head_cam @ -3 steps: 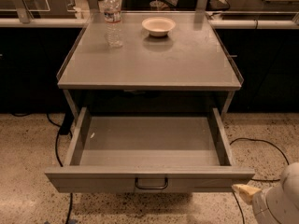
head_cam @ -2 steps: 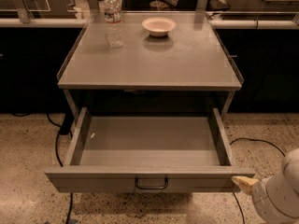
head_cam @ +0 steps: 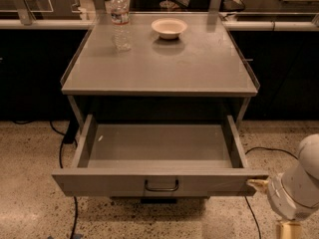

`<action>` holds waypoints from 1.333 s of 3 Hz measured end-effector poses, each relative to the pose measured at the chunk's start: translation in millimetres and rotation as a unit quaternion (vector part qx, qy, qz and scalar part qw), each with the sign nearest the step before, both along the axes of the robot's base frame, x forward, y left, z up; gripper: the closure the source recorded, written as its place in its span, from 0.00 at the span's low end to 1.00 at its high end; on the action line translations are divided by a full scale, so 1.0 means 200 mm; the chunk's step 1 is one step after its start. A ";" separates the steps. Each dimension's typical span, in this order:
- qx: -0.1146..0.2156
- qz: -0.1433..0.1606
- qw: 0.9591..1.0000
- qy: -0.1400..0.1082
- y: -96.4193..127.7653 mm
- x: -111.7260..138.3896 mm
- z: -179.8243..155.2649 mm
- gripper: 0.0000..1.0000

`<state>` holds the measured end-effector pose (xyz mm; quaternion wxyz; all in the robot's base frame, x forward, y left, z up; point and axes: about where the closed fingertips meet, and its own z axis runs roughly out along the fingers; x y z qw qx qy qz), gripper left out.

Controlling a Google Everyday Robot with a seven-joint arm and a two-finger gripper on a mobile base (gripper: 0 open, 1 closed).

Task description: Close top drawer

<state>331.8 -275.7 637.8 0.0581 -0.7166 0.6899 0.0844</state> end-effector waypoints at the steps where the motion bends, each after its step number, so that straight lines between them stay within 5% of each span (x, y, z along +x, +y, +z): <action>1: 0.009 -0.009 1.000 0.008 -0.01 0.04 -0.03 0.00; 2: 0.010 -0.018 1.000 -0.012 0.00 0.07 0.00 0.00; 4: 0.018 -0.051 0.994 -0.090 0.02 0.24 0.16 0.00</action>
Offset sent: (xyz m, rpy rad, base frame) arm 0.0270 0.0037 0.0092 0.0195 -0.0942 -0.0655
